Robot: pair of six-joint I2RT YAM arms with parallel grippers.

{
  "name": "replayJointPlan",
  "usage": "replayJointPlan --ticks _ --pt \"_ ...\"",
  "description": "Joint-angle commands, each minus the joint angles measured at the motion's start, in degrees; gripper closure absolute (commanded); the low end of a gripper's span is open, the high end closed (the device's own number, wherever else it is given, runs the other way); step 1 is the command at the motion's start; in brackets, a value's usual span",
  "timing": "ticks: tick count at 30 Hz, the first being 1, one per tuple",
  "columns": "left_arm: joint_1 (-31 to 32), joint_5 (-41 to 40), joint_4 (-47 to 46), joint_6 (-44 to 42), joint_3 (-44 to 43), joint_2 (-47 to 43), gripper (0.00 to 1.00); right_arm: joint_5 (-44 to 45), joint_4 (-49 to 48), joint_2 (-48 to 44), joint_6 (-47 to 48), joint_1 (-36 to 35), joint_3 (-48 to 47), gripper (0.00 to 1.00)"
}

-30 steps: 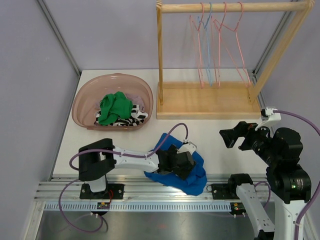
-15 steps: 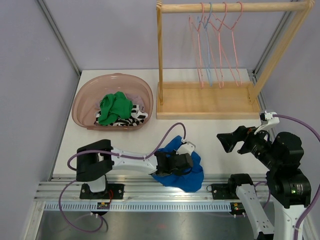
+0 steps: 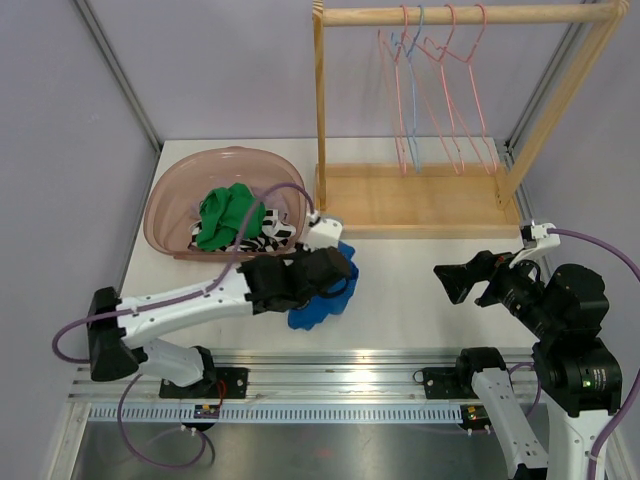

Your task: Remove the tank top from the hanger

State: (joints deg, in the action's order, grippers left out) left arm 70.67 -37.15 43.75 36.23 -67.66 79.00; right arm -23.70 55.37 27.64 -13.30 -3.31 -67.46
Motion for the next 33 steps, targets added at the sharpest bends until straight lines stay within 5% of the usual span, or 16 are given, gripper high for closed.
replayJointPlan --ticks 1,10,19,23,29,31,32,33 --pt "-5.26 -6.01 4.15 -4.13 -6.59 -6.21 1.00 -1.17 -2.02 0.13 0.29 -0.03 -0.83 0.01" --pt "-28.90 3.36 4.51 -15.46 -19.76 -9.05 1.00 -1.70 -2.73 -0.04 0.03 -0.03 -0.74 0.01" --pt "-48.87 20.44 7.13 -22.25 -42.79 8.87 0.99 -3.54 -4.05 0.66 -0.67 -0.12 -1.00 0.01" --pt "-50.55 21.76 12.06 -22.87 -50.29 16.44 0.68 -3.63 -4.31 0.75 -0.32 -0.12 -0.92 0.01" --pt "-51.16 21.59 8.55 -21.20 -43.09 14.25 0.42 -3.98 -4.75 1.63 0.12 -0.03 -0.74 0.00" --pt "-51.25 21.06 8.98 -20.68 -42.82 13.11 0.26 -4.07 -4.75 1.80 0.03 -0.03 -1.00 0.01" --pt "-51.25 20.97 9.77 -20.50 -42.99 12.41 0.03 -3.81 -4.75 1.98 -0.06 -0.12 -1.18 0.01" --pt "-51.25 21.41 9.95 -20.32 -42.91 11.71 0.01 -3.54 -4.58 2.07 -0.06 -0.12 -1.62 0.00"
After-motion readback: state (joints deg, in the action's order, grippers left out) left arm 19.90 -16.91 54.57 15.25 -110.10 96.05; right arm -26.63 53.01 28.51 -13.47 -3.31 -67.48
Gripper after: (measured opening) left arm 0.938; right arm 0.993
